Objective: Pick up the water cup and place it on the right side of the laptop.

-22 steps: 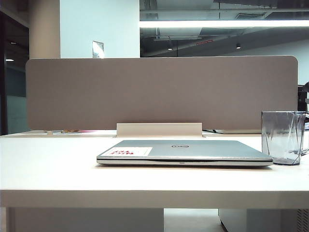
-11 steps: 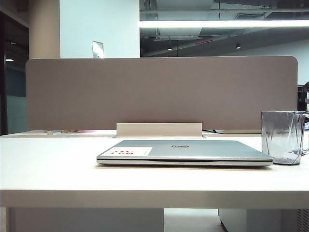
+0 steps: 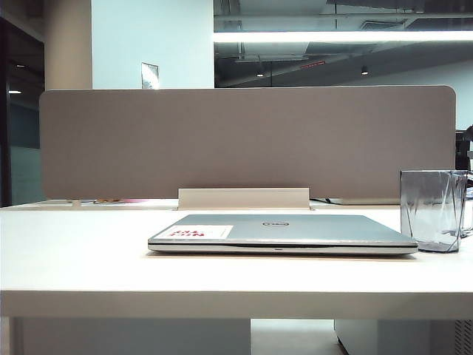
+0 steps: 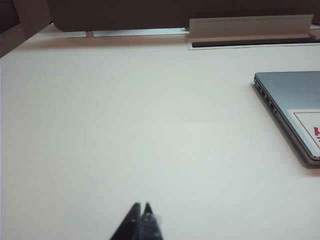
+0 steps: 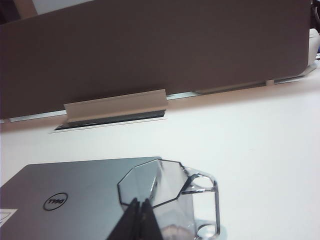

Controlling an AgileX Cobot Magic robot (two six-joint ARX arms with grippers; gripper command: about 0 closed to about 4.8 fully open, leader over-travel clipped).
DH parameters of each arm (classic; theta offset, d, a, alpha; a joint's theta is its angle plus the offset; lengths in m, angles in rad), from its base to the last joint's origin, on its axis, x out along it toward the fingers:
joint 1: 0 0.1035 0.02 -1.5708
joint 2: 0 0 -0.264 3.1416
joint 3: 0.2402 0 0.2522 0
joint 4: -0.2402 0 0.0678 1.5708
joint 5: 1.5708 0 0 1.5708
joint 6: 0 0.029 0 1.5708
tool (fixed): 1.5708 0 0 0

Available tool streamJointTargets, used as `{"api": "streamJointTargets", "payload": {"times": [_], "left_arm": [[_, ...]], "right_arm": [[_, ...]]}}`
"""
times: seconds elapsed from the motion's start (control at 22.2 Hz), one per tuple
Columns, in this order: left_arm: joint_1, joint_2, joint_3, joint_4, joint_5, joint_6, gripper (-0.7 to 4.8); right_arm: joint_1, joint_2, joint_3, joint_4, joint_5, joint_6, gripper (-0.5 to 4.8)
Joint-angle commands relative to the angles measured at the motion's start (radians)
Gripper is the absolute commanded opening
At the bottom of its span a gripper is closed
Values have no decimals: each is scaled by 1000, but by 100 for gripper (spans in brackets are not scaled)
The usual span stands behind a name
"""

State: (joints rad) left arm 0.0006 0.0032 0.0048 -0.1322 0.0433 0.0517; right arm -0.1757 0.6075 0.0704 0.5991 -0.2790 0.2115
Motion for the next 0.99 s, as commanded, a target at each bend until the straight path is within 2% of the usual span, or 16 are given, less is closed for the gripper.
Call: {"api": "streamJointTargets", "payload": {"times": [0.05, 0.45, 0.59, 0.99], "left_arm": [[1, 1, 3, 6, 5, -3, -3], [1, 1, 3, 6, 5, -3, -3], [1, 1, 3, 6, 5, -3, -3], [1, 1, 3, 5, 6, -3, -3]], "right_arm": [[-1, -130, 0, -157, 19, 1, -9], [0, -248, 0, -281, 10, 33, -9], [0, -356, 0, -419, 13, 50, -9], [0, -608, 0, -603, 11, 51, -9]]}}
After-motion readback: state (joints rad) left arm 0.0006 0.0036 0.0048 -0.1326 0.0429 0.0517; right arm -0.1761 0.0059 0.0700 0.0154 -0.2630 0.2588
